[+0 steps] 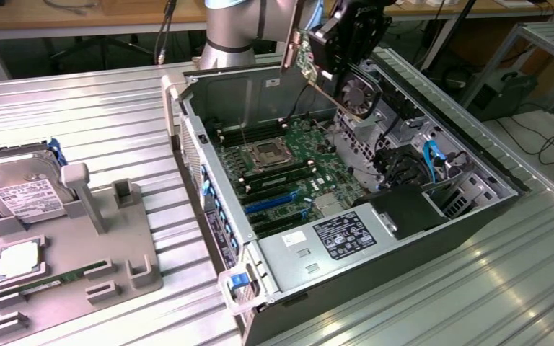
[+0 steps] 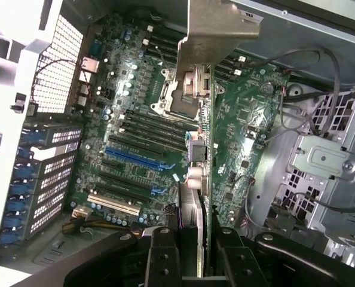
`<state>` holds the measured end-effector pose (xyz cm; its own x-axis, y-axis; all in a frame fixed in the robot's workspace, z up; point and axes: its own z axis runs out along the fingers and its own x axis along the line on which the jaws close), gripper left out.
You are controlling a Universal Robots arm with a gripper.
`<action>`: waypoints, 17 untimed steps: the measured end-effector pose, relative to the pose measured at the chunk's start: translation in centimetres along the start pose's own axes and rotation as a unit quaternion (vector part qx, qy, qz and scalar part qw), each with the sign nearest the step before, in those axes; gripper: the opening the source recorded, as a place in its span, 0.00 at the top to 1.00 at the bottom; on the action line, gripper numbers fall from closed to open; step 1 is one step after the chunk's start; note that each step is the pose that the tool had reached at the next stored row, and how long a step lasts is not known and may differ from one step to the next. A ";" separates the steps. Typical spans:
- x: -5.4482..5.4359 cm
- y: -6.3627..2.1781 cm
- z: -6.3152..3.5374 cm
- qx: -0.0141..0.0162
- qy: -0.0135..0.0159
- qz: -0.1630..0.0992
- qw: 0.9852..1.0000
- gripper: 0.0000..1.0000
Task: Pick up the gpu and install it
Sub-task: 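Insert the gpu into the slot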
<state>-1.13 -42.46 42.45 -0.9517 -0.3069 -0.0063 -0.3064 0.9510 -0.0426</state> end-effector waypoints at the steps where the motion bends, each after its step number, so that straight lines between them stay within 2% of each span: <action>1: 0.0 0.00 0.00 0.000 0.000 -0.002 1.000 0.72; 17: 0.0 0.00 0.00 0.000 -0.002 -0.045 0.999 0.72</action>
<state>-1.13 -42.46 42.45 -0.9205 -0.3907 -0.0063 -0.3901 0.9198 -0.0426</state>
